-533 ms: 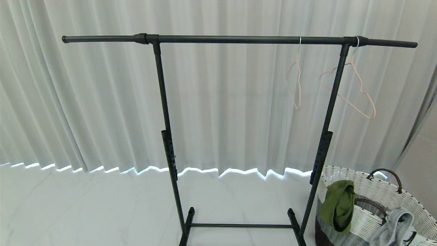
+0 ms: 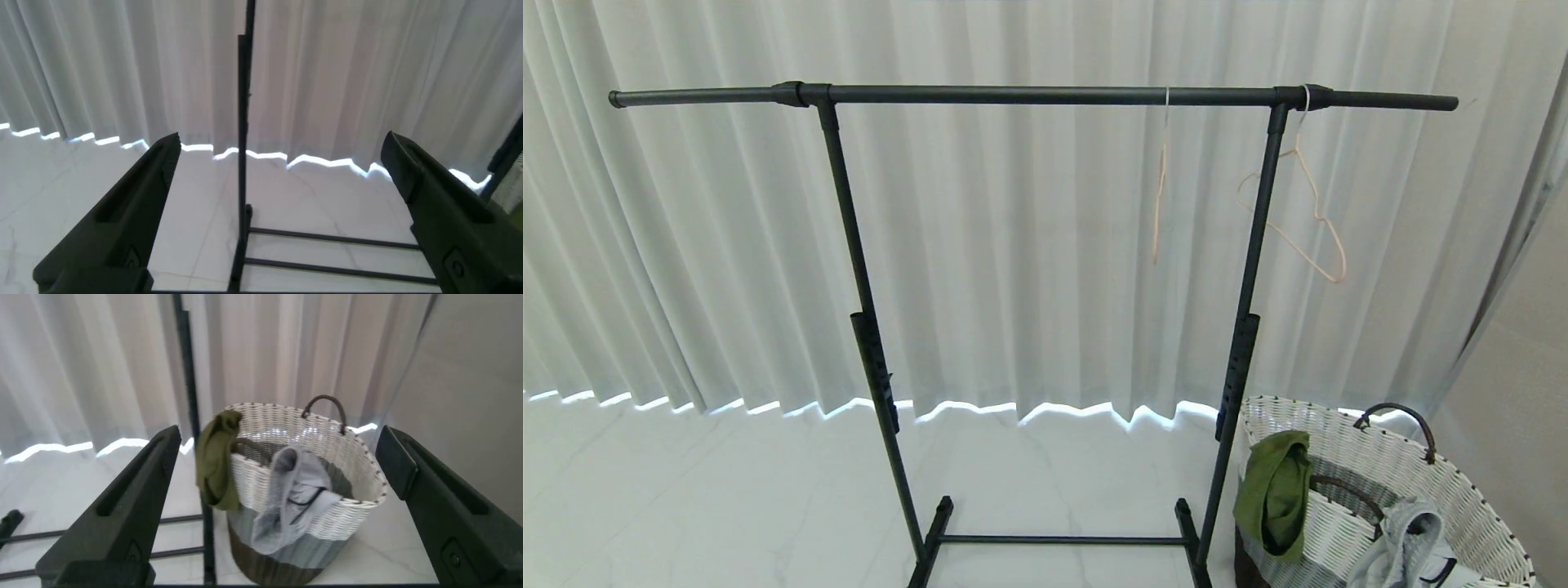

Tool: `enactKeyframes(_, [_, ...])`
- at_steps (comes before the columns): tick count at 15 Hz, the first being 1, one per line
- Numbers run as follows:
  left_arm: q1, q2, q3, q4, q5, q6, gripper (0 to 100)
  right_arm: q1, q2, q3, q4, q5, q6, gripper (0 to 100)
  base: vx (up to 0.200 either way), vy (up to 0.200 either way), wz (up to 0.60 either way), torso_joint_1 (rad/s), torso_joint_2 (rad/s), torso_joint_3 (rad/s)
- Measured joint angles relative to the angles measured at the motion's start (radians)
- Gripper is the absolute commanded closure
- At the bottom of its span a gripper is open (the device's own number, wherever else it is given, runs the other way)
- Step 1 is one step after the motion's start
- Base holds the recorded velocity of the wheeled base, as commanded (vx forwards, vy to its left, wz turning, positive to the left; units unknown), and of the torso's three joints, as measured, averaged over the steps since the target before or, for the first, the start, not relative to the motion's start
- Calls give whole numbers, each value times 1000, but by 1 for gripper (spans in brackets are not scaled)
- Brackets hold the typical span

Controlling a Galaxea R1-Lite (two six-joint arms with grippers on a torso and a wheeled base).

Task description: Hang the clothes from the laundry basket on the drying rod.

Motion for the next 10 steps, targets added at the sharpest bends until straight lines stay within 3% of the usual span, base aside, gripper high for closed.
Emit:
enactKeyframes(1, [0, 0, 0, 0, 0, 0, 0, 0, 0, 0, 0, 0, 1, 0, 0, -200, 0, 2, -7, -2])
enactKeyframes(10, [0, 0, 0, 0, 0, -2, 0, 0, 0, 0, 0, 0, 0, 0, 0, 0, 0, 0, 0, 0])
